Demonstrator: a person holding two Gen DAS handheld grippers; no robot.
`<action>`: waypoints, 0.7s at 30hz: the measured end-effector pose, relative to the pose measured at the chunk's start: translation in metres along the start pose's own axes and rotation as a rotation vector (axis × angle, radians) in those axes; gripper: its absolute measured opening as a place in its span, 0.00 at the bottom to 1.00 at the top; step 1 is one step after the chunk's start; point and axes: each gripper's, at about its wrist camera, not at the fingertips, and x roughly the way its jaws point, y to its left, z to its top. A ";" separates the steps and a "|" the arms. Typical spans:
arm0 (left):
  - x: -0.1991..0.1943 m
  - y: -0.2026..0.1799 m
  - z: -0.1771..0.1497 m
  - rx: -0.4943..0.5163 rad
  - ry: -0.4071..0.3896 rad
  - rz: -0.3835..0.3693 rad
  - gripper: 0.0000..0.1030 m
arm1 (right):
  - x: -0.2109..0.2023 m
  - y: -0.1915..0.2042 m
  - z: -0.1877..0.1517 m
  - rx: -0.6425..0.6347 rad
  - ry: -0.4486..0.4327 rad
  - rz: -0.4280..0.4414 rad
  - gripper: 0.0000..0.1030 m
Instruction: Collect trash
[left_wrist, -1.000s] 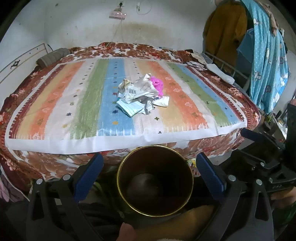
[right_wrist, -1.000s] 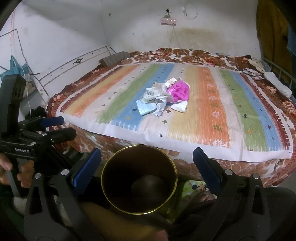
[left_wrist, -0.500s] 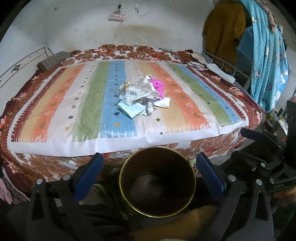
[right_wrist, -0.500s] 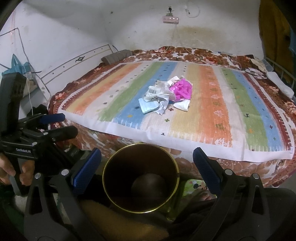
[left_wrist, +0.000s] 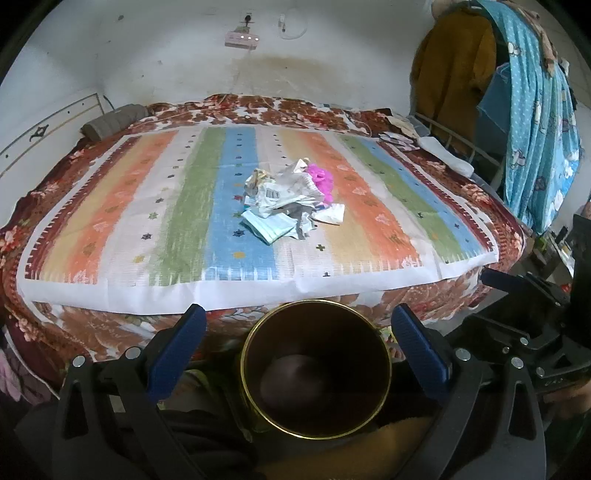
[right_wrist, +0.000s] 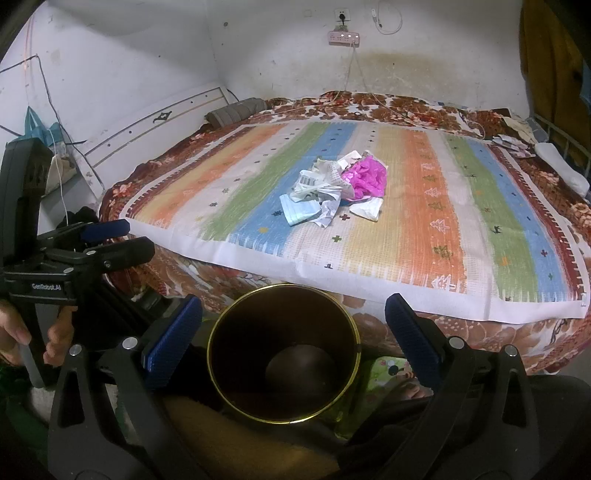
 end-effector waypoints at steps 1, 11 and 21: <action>0.000 -0.001 0.000 0.002 0.001 -0.004 0.95 | 0.000 0.000 0.000 -0.001 0.000 0.000 0.92; 0.002 -0.002 -0.001 0.003 0.010 -0.008 0.95 | 0.000 0.000 0.000 0.001 0.005 -0.001 0.92; 0.006 0.004 0.003 -0.031 0.015 -0.044 0.95 | 0.002 0.002 0.001 -0.005 0.017 0.013 0.92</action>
